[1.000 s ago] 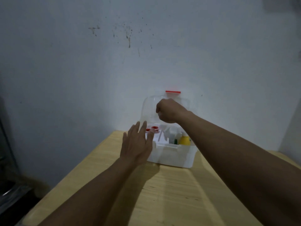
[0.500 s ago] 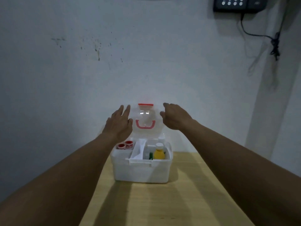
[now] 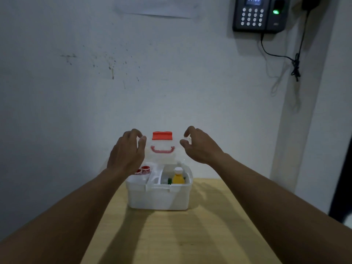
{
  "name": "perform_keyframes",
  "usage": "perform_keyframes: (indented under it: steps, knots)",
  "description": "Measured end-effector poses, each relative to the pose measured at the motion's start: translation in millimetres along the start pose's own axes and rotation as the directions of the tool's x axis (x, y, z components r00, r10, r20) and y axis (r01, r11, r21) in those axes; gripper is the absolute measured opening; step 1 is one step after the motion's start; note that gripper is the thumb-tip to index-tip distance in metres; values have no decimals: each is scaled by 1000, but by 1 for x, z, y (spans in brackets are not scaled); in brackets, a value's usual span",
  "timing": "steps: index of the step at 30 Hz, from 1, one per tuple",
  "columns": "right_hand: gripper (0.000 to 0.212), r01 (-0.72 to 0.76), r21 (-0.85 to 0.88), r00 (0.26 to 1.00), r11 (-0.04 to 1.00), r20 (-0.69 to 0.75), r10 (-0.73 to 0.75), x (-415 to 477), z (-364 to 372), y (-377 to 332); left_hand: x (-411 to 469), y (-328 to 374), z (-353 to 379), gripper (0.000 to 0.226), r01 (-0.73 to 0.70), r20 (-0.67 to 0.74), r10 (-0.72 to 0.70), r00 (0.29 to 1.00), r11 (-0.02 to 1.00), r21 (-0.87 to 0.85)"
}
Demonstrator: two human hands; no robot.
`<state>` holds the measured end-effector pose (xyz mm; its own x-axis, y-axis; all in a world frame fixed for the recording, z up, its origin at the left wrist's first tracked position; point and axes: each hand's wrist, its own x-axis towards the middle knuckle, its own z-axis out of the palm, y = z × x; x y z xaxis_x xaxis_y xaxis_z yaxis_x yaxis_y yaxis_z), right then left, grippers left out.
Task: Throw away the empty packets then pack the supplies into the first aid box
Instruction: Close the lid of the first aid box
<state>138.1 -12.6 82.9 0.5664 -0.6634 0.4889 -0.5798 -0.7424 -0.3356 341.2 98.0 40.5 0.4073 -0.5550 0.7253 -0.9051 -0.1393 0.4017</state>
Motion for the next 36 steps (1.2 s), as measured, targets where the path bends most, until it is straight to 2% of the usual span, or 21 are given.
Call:
perform_keyframes:
  steps: [3, 7, 10, 13, 18, 20, 23, 26, 30, 36]
  knots:
    - [42, -8, 22, 998, 1000, 68, 6, -21, 0, -4, -24, -3, -3, 29, 10, -8, -10, 1000, 999, -38]
    - [51, -11, 5, 987, 1000, 162, 10, -44, 6, -9, -50, -10, -6, 34, -10, 8, 11, 1000, 998, -61]
    - [48, -38, -32, 976, 999, 214, 44, -55, 15, -14, -67, -16, -7, 33, 11, 86, -3, 996, 996, -94]
    - [38, -93, 1, 978, 996, 188, 92, -62, 26, -21, -76, -15, -8, 37, 61, 92, -50, 995, 991, -121]
    - [66, -263, 94, 960, 960, 121, 251, -54, 47, -27, -69, -2, -9, 46, 239, 99, -226, 969, 961, -139]
    - [73, -312, 124, 944, 942, 155, 292, -49, 53, -27, -64, -1, -7, 47, 315, 145, -294, 945, 935, -162]
    - [82, -337, 161, 927, 928, 228, 297, -45, 49, -26, -58, -7, -9, 41, 381, 254, -315, 915, 881, -280]
    - [91, -327, 168, 914, 930, 305, 267, -48, 46, -21, -64, -15, -14, 40, 358, 329, -251, 910, 877, -321]
    - [109, -253, 173, 941, 952, 274, 200, -70, 62, -10, -86, -24, -9, 50, 256, 289, -174, 941, 927, -274]
    - [112, -139, 151, 978, 979, 178, 111, -87, 81, 1, -100, -29, -1, 91, 191, 314, -106, 943, 949, -251]
